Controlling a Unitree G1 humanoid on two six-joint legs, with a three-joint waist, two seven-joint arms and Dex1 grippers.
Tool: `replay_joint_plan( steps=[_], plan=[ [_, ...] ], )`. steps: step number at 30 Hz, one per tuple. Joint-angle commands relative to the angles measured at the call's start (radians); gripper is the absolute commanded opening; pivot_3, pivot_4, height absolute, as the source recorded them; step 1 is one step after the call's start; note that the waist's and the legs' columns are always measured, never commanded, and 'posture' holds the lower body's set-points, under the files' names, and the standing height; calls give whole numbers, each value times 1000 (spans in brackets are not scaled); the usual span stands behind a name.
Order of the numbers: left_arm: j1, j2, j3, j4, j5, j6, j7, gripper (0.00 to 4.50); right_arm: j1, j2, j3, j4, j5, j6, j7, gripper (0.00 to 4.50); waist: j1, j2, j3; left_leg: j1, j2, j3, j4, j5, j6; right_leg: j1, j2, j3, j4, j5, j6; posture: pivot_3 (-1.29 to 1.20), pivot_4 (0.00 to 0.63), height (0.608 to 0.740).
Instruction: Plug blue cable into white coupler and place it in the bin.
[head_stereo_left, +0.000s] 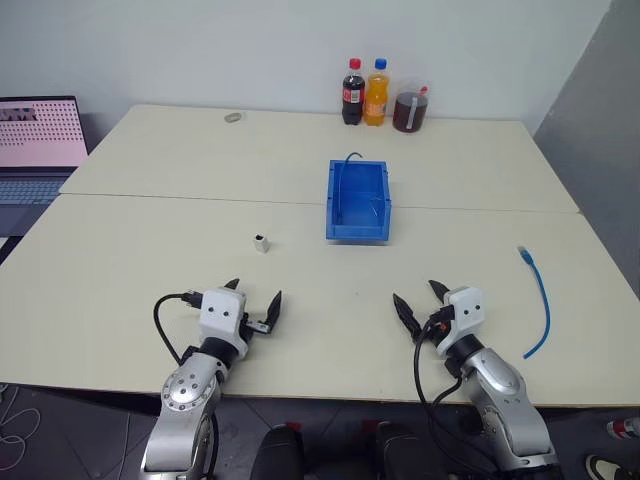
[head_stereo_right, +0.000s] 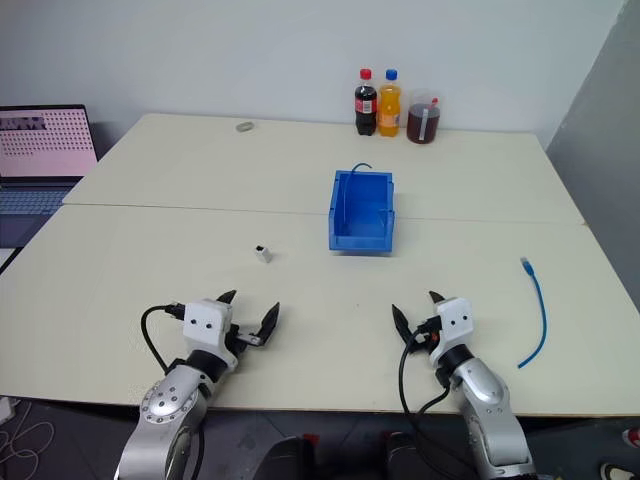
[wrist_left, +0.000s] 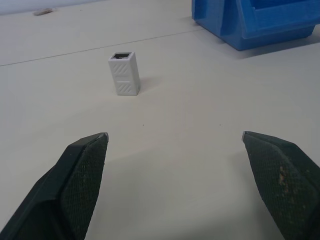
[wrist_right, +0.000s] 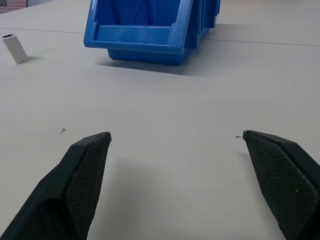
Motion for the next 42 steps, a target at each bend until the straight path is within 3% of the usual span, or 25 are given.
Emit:
replay_joint_plan(
  steps=[1, 14, 21, 29, 34, 42],
  plan=[
    [2, -5, -3, -25, -24, -12, -17, 4500, -8, -7, -14, -28, 5, -12, 4, 4489, 0, 0, 0, 0, 0, 0, 0, 0, 0, 0, 0, 0, 0, 0, 0, 0, 150, 740],
    [40, -9, 17, -22, -36, -78, -13, 4500, -26, -19, -10, -16, 3, -9, 16, 4489, 0, 0, 0, 0, 0, 0, 0, 0, 0, 0, 0, 0, 0, 0, 0, 0, 150, 740],
    [37, 10, 55, -8, -154, -134, -130, 4500, -35, -29, -19, -17, 2, -11, 21, 4489, 0, 0, 0, 0, 0, 0, 0, 0, 0, 0, 0, 0, 0, 0, 0, 0, 150, 740],
    [-86, 67, -10, 2, -185, -108, -265, 4500, -37, -45, -54, -66, 11, -1, 0, 4489, 2, 0, 0, 0, 0, 0, 0, 0, 0, 0, 0, -1, 0, 0, 0, 0, 150, 740],
    [-201, 98, -97, -11, -216, -38, -377, 4500, -39, -78, -158, -148, 31, 47, -46, 4489, 2, 0, 0, -1, 0, 0, 1, 0, 0, 0, 0, -1, 0, 0, 0, 0, 150, 740],
    [-413, 154, -300, -48, -247, 279, -512, 4500, -49, -217, -434, -197, 103, 273, -117, 4489, 2, 1, -1, -1, -1, -1, 1, 0, 0, 1, 0, -1, 0, 0, 0, 0, 150, 740]
  ],
)
